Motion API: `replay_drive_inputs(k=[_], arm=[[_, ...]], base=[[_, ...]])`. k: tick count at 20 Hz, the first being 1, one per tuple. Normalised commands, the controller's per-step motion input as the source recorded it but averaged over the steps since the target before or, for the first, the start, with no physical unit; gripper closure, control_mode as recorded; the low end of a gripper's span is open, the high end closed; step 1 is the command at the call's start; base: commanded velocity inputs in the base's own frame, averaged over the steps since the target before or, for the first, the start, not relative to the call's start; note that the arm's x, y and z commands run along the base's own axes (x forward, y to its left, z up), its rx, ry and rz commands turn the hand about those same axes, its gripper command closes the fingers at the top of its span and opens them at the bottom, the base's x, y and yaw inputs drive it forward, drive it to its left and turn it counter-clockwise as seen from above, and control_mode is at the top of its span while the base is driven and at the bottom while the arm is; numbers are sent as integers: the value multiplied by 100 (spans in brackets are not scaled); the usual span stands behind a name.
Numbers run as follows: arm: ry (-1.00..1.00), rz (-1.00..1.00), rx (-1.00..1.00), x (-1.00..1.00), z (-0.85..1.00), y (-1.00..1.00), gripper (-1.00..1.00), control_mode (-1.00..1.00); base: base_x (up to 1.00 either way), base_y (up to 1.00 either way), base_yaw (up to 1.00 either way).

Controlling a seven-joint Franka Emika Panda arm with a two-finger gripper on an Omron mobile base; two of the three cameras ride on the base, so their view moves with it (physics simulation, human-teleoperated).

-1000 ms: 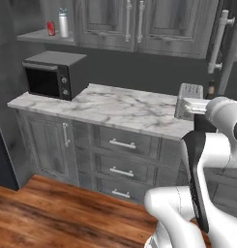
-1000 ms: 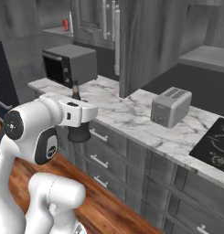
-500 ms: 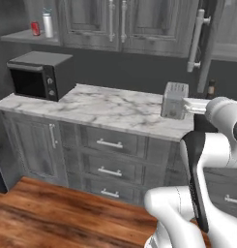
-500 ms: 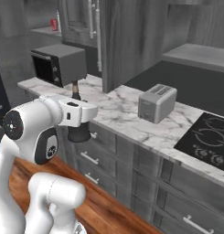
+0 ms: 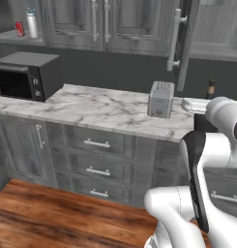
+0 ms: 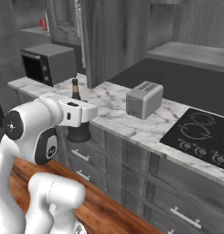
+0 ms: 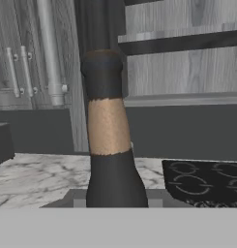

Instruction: Sort all alcoholic drinks to one cabinet, and non-alcoholic drinks to the other.

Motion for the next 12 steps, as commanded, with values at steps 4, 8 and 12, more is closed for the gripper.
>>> replay_drive_inputs(k=[4,8,12], arm=[[0,0,0,0,0,0,100,100],[0,0,0,0,0,0,100,100],[0,0,0,0,0,0,100,100]], base=[[13,-42,-9],[16,-42,-10],[11,-45,-13]])
